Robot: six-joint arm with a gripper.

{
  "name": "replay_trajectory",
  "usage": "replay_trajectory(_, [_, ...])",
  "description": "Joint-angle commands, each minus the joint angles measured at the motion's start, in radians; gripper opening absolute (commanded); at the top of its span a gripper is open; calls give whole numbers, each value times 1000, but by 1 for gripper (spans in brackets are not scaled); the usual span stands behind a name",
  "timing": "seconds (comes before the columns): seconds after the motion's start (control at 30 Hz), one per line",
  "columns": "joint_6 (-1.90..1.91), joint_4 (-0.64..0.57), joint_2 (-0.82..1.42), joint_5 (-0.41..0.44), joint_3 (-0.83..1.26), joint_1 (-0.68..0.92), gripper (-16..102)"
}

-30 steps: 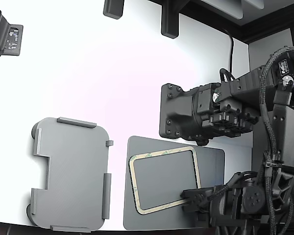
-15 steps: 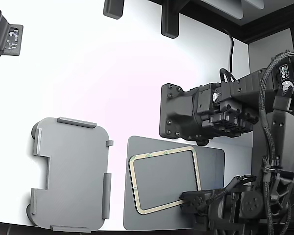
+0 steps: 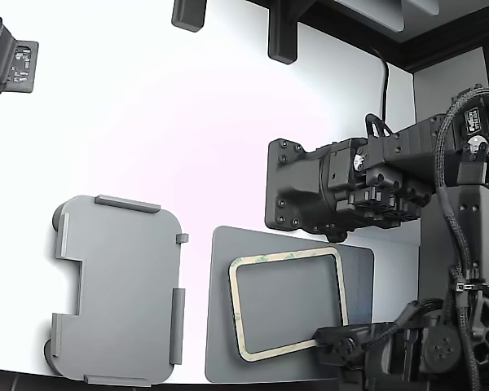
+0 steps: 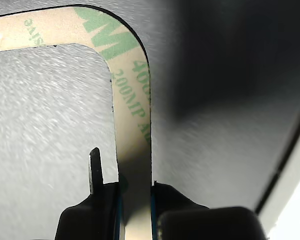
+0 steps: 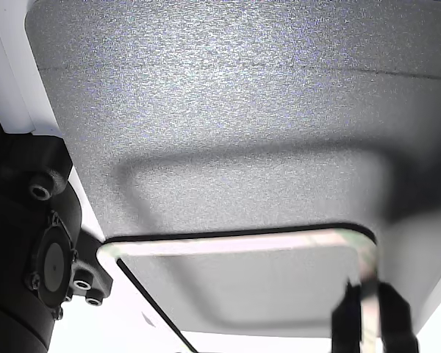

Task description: Grab top frame and put it into gray box.

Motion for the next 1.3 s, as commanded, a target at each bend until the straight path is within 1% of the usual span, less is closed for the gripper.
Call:
replay_trajectory(0.0, [58, 6, 54, -15, -95, -18, -11])
replay_trajectory(0.1, [310, -87, 107, -34, -104, -31, -11])
replay_trajectory(0.17, [548, -141, 132, 0, -101, -31, -11])
replay_trajectory(0.23, [735, -155, 132, 32, -126, -32, -11])
replay_trajectory(0.33, [996, -196, 135, 137, -144, -34, -11])
replay_trajectory(0.43, [1278, -245, 161, 284, -117, -37, -11])
replay_trajectory(0.53, [1572, -230, 169, 445, -120, -52, -11])
replay_trajectory(0.57, [1666, -209, 166, 480, -132, -67, -11])
replay_trajectory(0.63, [1836, -176, 160, 512, -144, -115, -11])
replay_trajectory(0.73, [2033, -58, 127, 506, -192, -215, -11])
replay_trajectory(0.8, [2089, -3, 120, 483, -222, -285, -11])
replay_trajectory(0.83, [2114, 21, 114, 488, -244, -314, -11])
replay_trajectory(0.93, [2177, 55, 106, 494, -311, -390, -11])
replay_trajectory(1.07, [2382, 89, 84, 574, -370, -451, -13])
replay_trajectory(1.13, [2431, 80, 81, 571, -390, -492, -13])
replay_trajectory(1.2, [2410, 81, 61, 517, -436, -548, -13])
replay_trajectory(1.27, [2384, 118, 12, 443, -503, -611, -13])
